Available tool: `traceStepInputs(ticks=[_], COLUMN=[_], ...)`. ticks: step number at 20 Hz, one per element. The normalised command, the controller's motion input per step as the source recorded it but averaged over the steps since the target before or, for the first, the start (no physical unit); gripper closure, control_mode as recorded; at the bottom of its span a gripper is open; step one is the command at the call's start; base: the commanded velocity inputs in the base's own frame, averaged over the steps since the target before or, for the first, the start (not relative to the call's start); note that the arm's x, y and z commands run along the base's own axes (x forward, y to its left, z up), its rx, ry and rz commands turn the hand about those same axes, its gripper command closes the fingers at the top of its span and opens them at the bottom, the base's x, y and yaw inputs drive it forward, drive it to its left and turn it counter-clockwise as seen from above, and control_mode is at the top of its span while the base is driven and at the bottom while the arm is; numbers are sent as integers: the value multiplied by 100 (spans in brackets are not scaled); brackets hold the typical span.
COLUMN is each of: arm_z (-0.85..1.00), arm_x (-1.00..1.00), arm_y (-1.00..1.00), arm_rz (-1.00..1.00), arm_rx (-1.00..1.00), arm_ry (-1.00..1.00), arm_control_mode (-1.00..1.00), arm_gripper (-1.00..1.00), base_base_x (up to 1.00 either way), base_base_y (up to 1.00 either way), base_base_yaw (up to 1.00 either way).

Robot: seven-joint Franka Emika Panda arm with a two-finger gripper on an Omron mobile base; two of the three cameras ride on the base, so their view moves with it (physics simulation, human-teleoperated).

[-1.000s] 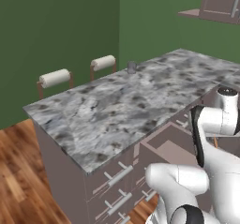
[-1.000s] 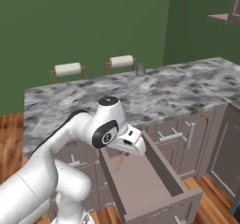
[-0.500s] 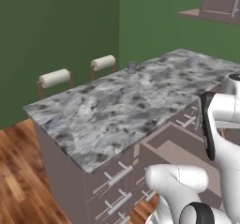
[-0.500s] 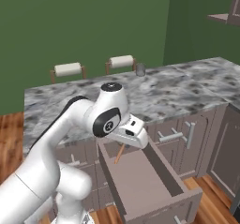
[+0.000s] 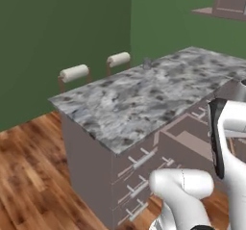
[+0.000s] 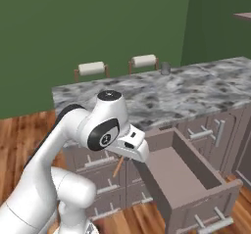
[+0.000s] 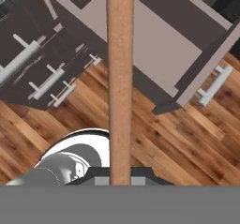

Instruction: Take a straw from the drawer in front and place it inside the glass cup on the dining counter.

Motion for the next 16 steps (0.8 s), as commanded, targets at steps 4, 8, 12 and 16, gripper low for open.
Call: traceStepInputs(ticks=[4,8,12,16], arm_z=[0,0,0,0], arm_x=[0,0,0,0], arm_y=[0,0,0,0], arm_rz=[0,0,0,0], arm_rx=[0,0,0,0], arm_ry=[0,0,0,0], arm_control_mode=[100,100,100,100], arm_gripper=[100,100,100,100], base_base_x=[-61,-34,-4,16], base_base_y=[100,100,100,100], base_base_yaw=[0,0,-1,-18])
